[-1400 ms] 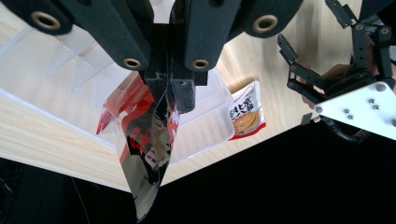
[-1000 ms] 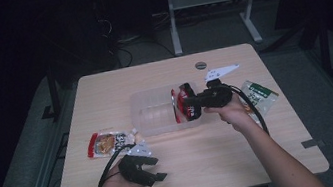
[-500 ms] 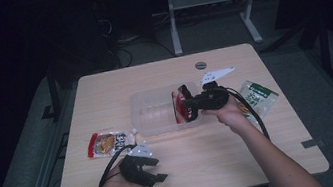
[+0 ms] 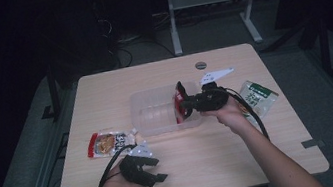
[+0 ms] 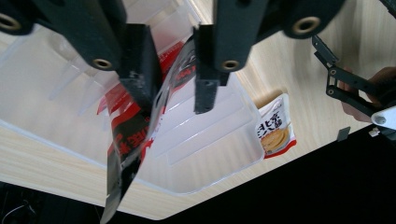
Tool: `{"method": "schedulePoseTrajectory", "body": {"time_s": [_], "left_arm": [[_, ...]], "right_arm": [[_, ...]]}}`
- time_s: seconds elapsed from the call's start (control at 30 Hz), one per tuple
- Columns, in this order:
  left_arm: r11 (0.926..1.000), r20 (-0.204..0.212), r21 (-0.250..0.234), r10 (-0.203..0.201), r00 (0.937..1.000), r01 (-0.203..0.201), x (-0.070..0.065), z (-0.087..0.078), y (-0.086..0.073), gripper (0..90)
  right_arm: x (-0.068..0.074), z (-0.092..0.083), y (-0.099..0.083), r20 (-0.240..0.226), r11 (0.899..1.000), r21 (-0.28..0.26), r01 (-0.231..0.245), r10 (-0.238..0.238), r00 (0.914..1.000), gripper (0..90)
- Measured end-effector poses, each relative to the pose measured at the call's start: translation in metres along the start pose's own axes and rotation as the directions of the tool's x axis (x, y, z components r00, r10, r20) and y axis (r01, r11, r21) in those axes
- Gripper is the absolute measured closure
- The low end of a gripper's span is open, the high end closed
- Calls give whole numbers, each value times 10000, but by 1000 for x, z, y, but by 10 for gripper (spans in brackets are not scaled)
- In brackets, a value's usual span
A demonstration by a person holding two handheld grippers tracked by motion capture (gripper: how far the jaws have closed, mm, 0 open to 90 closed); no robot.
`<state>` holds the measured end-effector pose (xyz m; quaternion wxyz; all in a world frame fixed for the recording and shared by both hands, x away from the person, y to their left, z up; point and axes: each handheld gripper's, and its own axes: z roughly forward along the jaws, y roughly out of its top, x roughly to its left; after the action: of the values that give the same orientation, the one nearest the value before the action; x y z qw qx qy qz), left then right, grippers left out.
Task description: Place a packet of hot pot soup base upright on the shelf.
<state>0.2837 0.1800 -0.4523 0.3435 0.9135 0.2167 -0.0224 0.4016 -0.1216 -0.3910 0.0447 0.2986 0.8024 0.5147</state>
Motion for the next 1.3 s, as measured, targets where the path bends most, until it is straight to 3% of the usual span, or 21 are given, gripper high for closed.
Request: {"method": "schedulePoseTrajectory", "body": {"time_s": [0.17, 0.43, 0.8, 0.97, 1.3], "left_arm": [[10000, 13, -23, 6, 10000, -6, 0, 0, 0, 341], [10000, 0, 8, -42, 10000, 42, 2, -1, -1, 341], [9999, 145, -107, 73, 9999, -72, 1, -2, -1, 341], [9998, 185, -183, -77, 9998, 81, 1, -3, -1, 341], [9998, 88, -204, 21, 10000, -19, 1, -4, 0, 340]], "right_arm": [[4, -1, 2, 407, 10000, 78, 62, -65, 9992, 460], [10, -5, 5, 679, 9997, 211, 83, -97, 9976, 285], [18, -12, -3, 560, 9993, 363, 125, -145, 9983, 246], [23, -15, -16, 650, 9977, 656, 195, -237, 9976, 224], [39, -31, -45, 646, 9944, 934, 492, -554, 9964, 198]]}}
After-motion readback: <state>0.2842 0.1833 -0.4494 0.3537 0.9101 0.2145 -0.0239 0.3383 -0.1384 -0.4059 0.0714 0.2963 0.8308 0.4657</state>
